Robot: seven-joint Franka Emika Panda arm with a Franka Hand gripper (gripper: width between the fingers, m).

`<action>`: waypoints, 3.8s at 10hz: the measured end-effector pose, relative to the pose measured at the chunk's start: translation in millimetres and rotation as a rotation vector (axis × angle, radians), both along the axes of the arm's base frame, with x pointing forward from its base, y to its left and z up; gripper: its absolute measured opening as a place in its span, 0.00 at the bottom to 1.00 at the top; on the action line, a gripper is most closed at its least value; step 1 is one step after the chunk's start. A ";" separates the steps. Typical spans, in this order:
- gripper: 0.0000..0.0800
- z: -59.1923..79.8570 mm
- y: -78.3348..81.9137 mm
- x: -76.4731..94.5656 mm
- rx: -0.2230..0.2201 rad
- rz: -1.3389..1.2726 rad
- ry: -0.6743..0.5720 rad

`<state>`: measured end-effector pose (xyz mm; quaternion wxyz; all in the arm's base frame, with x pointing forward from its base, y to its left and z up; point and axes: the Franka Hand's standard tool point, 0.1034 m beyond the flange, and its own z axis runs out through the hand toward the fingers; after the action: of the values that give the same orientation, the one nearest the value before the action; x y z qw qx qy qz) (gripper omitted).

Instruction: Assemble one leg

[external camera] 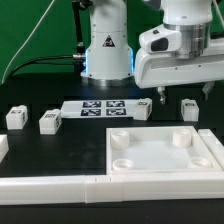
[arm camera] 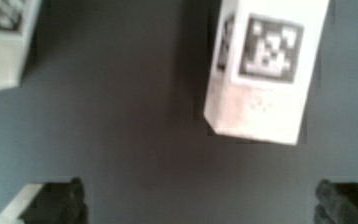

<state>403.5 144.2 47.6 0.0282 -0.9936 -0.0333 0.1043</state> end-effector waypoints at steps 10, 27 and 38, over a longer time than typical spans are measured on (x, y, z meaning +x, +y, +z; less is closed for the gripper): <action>0.81 -15.4 22.4 -36.0 -0.089 0.051 0.719; 0.36 -28.4 16.2 -48.2 -0.078 0.072 0.699; 0.36 30.3 1.8 -12.3 -0.038 0.062 0.297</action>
Offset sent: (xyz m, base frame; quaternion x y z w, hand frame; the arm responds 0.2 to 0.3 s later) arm -0.0169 0.0092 -0.0040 0.0133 -0.1908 0.0414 0.9807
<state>391.2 146.1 77.9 0.0110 -0.9660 -0.0573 0.2517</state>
